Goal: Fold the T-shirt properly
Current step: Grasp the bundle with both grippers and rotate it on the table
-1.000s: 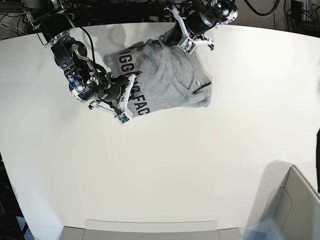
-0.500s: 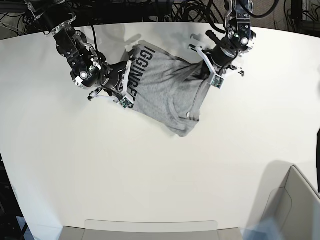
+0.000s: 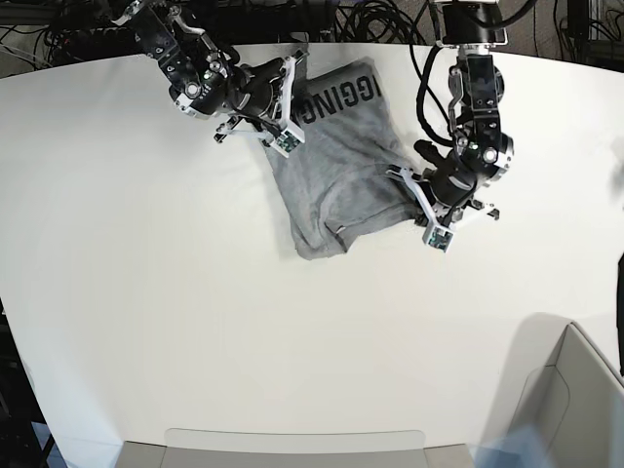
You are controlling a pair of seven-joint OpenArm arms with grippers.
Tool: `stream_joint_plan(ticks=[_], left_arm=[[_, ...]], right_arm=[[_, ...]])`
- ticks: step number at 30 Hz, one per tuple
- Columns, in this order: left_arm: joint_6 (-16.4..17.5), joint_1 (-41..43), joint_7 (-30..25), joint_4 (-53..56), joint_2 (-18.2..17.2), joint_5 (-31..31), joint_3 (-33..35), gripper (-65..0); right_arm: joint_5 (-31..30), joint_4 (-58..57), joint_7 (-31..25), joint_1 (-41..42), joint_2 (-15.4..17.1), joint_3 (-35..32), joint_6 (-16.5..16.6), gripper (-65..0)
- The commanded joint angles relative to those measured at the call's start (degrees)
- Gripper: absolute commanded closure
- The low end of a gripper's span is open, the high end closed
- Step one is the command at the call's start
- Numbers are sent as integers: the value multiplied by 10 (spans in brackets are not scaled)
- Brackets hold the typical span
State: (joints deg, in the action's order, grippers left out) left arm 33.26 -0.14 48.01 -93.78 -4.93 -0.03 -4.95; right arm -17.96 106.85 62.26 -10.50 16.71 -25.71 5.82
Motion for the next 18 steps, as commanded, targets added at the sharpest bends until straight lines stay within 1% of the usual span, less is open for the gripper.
stream_joint_plan(ticks=[1,4,5,7,10,13,16,18], left_arm=[[0,-13,-9,-19,-2,-5,-2,0],[-1,-18,-9,-58,-2,-5,-4,0],[-1,-16,-9,-79,-2,-5,-5,0],[-1,-2,-9,-125,0,-5,-21,0],[-1,40,-9,-187,22,-5,-48,0],[-1,99,-15,-225,47,-5,-73,0],[-1,142,-27,-224,73,-5,-100,0],[0,165,-47,-222,94,-5,-115,0]], right_arm=[[-6,26,-12,6,-3,10,1,0],[-6,70,-13,10,-21,56,1,0],[-6,82,-13,11,-22,76,2,0],[-6,96,-13,30,-27,93,6,0],[-10,82,-13,75,-30,82,7,0],[-6,37,-20,117,-37,32,7,0],[-6,-25,-75,128,-44,7,7,0],[-6,-90,-114,134,-51,-2,7,0]])
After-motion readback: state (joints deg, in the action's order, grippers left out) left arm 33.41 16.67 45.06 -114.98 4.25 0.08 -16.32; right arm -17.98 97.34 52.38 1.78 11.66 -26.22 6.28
